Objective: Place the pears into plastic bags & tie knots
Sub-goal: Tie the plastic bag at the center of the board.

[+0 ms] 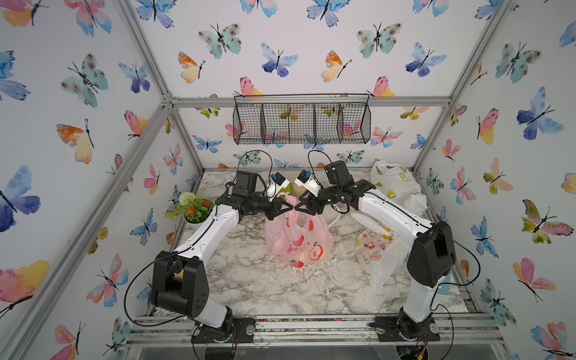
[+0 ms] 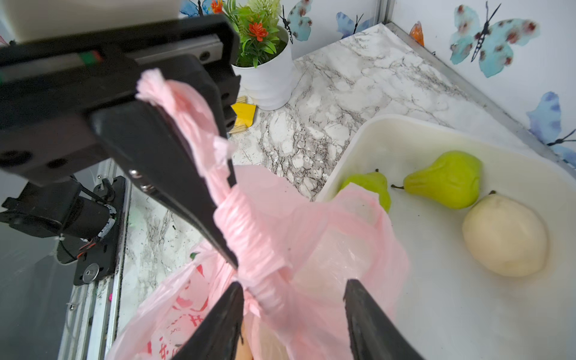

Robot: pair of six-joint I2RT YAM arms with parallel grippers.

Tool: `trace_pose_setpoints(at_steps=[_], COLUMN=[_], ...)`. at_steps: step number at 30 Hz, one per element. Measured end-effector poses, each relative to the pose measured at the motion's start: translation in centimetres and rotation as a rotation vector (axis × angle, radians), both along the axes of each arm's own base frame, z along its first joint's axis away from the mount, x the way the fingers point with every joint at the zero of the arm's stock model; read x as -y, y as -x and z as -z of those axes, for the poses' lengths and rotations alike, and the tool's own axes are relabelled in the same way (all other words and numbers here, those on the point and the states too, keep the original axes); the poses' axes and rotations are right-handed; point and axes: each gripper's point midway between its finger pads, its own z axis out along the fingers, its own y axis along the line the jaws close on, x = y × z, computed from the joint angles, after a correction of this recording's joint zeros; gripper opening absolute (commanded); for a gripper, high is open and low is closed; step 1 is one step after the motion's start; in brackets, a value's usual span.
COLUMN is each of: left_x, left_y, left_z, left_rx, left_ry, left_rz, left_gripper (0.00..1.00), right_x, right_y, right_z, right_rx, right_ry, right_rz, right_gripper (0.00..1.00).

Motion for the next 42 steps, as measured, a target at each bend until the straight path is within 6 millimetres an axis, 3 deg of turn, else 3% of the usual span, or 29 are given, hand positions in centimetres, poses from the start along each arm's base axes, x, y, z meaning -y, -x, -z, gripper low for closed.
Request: trace_pose_setpoints(at_steps=[6, 11, 17, 22, 26, 29, 36, 39, 42], left_x=[0.0, 0.1, 0.1, -0.4, -0.3, 1.2, 3.6, 3.5, 1.9], left_y=[-0.1, -0.5, 0.2, 1.8, 3.2, 4.5, 8.3, 8.7, 8.8], left_z=[0.0, -0.5, -0.8, -0.3, 0.9, 1.0, -1.1, -1.8, -3.2], left_rx=[0.000, -0.002, -0.006, -0.018, -0.067, -0.085, -0.060, -0.053, -0.029], left_ry=[0.001, 0.020, 0.055, 0.068, 0.104, 0.142, 0.230, 0.236, 0.227], left_rz=[-0.004, -0.023, -0.031, -0.032, -0.026, 0.017, 0.115, 0.115, 0.073], left_gripper=[0.01, 0.09, 0.40, 0.53, 0.55, 0.55, 0.55, 0.55, 0.55], right_x=[-0.4, -0.5, -0.9, 0.3, 1.0, 0.7, -0.3, -0.6, -0.1], right_y=[-0.2, -0.9, -1.4, -1.4, -1.0, -0.6, -0.2, 0.1, 0.9], right_z=[1.5, 2.2, 2.3, 0.9, -1.0, -1.6, -5.4, -5.9, -5.6], right_rx=[-0.045, -0.021, 0.098, 0.218, 0.352, 0.414, 0.478, 0.484, 0.486], right_ry=[0.009, 0.030, 0.002, -0.106, -0.251, -0.355, -0.616, -0.698, -0.742], right_rz=[-0.003, 0.023, 0.110, 0.241, 0.320, 0.364, 0.369, 0.353, 0.341], right_gripper=[0.33, 0.03, 0.03, 0.03, 0.03, 0.03, 0.04, 0.03, 0.03])
